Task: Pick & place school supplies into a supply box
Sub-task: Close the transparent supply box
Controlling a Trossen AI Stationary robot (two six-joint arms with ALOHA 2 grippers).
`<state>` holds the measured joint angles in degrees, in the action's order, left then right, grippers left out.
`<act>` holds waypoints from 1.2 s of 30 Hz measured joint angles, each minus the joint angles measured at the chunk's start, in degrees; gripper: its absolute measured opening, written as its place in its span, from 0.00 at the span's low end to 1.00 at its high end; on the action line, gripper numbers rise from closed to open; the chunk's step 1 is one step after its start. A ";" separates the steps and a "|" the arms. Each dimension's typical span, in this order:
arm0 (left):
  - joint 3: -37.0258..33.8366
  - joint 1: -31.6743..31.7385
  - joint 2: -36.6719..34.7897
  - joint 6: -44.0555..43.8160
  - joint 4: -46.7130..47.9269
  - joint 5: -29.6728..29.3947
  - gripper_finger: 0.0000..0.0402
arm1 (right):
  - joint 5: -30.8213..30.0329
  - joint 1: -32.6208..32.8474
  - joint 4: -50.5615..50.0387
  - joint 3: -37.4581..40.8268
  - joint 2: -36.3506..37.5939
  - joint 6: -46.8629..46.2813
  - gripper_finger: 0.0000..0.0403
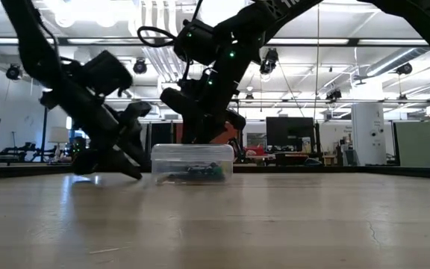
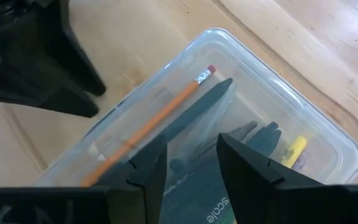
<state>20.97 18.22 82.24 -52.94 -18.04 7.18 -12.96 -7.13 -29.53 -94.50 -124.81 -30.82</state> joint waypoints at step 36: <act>6.45 0.03 7.27 15.64 -3.64 0.49 0.28 | -0.87 1.22 -1.09 1.08 1.44 0.55 0.34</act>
<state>27.42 18.26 89.51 -37.30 -21.68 7.67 -13.83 -5.91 -30.62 -93.42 -123.38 -30.28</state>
